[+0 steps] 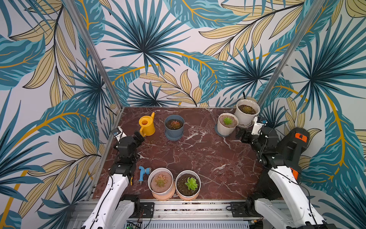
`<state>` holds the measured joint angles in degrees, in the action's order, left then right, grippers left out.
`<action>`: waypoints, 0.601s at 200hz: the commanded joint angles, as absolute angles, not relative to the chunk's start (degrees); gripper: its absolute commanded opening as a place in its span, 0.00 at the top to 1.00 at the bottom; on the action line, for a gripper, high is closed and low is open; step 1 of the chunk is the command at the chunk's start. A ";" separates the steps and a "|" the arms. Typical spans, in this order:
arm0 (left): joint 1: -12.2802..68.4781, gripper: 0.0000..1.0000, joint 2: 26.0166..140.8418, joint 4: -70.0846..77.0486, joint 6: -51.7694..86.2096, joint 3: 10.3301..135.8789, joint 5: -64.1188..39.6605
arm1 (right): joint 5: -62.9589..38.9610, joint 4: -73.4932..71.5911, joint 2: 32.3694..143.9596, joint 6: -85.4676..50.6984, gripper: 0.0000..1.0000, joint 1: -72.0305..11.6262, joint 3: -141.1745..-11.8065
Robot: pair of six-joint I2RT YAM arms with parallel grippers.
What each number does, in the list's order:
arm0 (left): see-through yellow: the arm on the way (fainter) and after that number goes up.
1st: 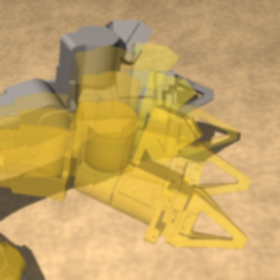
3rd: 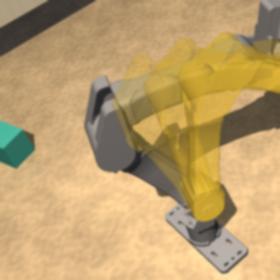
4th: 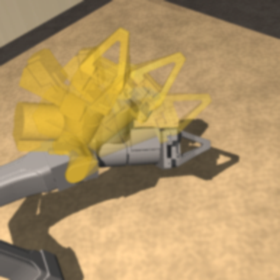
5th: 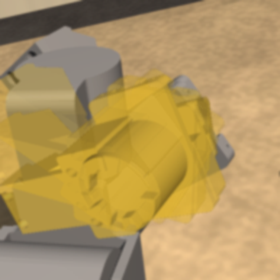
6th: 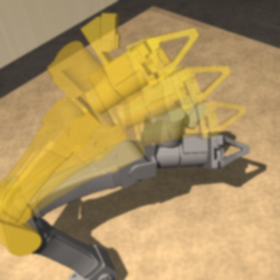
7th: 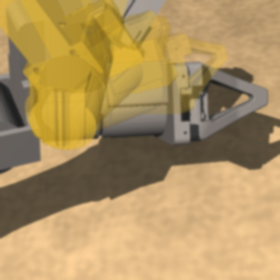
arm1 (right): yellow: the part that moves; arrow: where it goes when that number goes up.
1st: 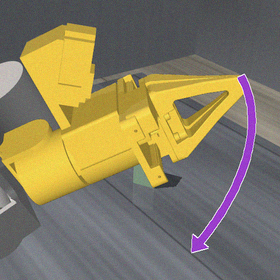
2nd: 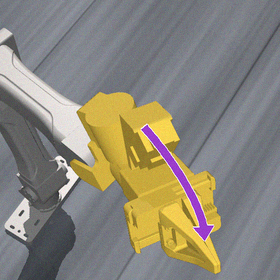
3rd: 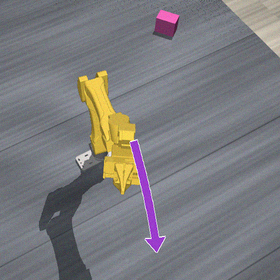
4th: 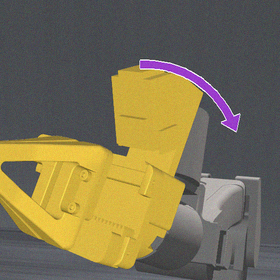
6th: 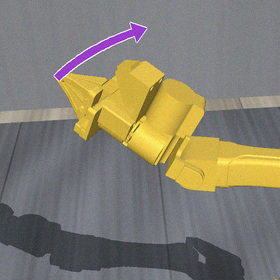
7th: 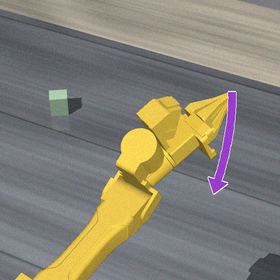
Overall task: Water the succulent around the soil edge
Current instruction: Move the pot to the center of the board.
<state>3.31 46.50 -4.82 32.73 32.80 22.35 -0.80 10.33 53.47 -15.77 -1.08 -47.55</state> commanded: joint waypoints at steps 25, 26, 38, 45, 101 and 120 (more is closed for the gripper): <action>2.86 0.00 43.52 -4.04 40.79 29.90 8.44 | -0.89 15.02 56.98 -18.97 0.00 -4.21 -50.93; 2.88 0.00 43.64 -4.17 40.78 30.02 8.17 | -0.71 15.02 57.19 -18.98 0.00 -4.30 -51.04; 3.01 0.00 44.79 -6.18 40.39 31.94 4.46 | 1.46 15.89 60.22 -18.45 0.00 -5.49 -53.36; 3.31 0.00 45.56 -6.51 40.12 32.64 2.83 | 2.79 16.97 62.57 -18.52 0.01 -5.83 -55.34; 6.32 0.10 49.13 -6.56 36.61 34.46 -0.85 | 14.30 20.51 83.81 -21.38 0.10 -5.63 -69.38; 7.55 0.12 52.08 -6.15 36.10 36.02 -1.67 | 17.25 23.32 90.38 -20.48 0.14 -5.54 -75.39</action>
